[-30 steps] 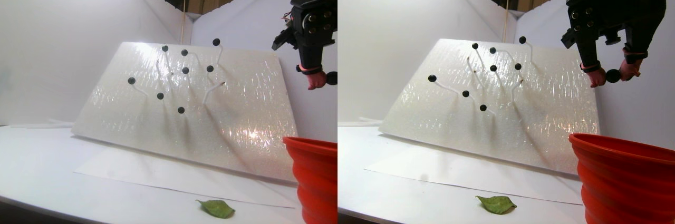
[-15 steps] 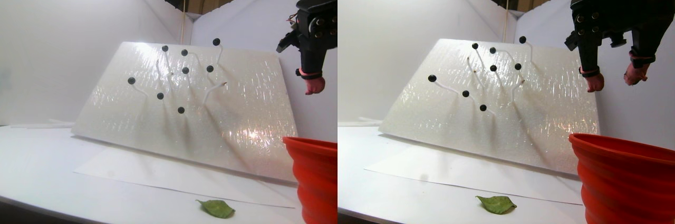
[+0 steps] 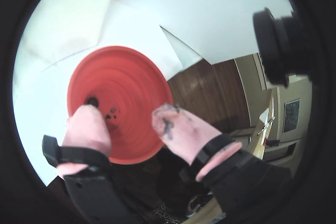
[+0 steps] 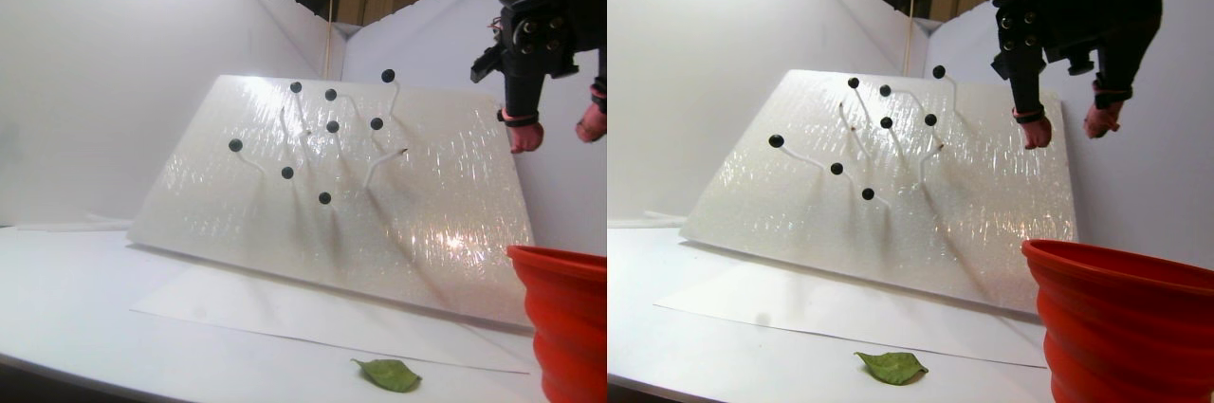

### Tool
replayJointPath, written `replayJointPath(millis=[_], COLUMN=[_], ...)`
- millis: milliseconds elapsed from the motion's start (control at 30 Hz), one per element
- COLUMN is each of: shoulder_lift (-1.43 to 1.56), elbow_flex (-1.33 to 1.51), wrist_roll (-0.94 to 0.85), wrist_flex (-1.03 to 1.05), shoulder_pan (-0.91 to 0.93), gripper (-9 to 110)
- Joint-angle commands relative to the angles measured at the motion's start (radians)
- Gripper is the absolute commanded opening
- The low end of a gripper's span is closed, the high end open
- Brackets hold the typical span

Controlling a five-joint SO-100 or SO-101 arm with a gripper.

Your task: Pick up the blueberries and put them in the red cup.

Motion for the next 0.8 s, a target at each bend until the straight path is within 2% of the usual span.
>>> replayJointPath(millis=[0,767], shoulder_lift=[0.141,0.333], elbow_flex=[-0.031,-0.032], wrist_roll=[0.023,0.092], wrist_flex=[0.015,0.112], shoulder_pan=[-0.028,-0.192], gripper=[18,17])
